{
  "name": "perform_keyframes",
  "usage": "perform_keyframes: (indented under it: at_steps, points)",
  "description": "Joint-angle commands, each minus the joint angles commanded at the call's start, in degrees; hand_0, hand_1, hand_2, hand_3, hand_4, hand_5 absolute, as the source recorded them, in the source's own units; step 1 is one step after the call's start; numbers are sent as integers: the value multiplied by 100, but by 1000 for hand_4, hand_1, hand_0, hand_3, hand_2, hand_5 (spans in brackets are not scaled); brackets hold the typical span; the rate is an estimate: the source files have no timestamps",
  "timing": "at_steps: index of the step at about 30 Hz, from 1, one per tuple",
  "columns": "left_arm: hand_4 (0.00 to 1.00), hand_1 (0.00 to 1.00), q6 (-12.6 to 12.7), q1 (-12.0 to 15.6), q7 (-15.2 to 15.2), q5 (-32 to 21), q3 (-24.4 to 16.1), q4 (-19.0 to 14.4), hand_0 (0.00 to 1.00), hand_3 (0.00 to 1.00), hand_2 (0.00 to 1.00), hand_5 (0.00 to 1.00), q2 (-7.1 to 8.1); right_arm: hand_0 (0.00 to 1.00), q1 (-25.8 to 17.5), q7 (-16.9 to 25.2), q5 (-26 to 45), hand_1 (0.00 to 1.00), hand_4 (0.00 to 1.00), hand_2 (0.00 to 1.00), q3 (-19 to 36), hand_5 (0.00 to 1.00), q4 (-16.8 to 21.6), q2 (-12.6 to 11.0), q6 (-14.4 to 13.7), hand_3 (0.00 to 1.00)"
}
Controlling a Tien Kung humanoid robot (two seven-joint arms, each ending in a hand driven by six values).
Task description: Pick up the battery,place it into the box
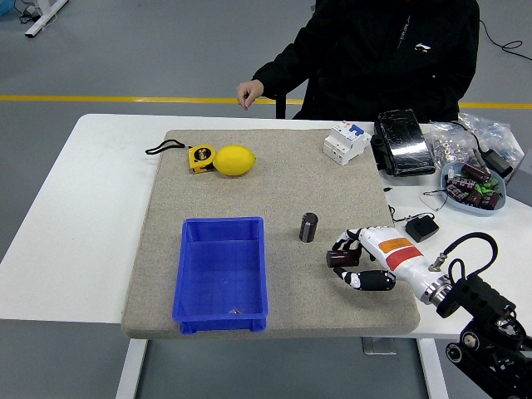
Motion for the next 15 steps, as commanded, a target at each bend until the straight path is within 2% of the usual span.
perform_keyframes:
  at_steps: [3, 7, 15]
  points:
    - [743, 863, 11, 16, 0, 33, -53, 0, 870, 671, 881, 697, 0, 229, 160, -71, -12, 398, 585, 459, -115, 197, 175, 139, 7, 488]
    - [744, 862, 20, 26, 3, 46, -67, 0, 870, 670, 880, 700, 5, 230, 433, -123, 12, 399, 580, 461, -329, 188, 333, 437, 41, 490]
    - [744, 860, 53, 35, -11, -4, 0, 0, 871, 668, 879, 698, 31, 252, 980, -436, 225, 408, 587, 476, -824, 189, 251, 1103, 371, 492]
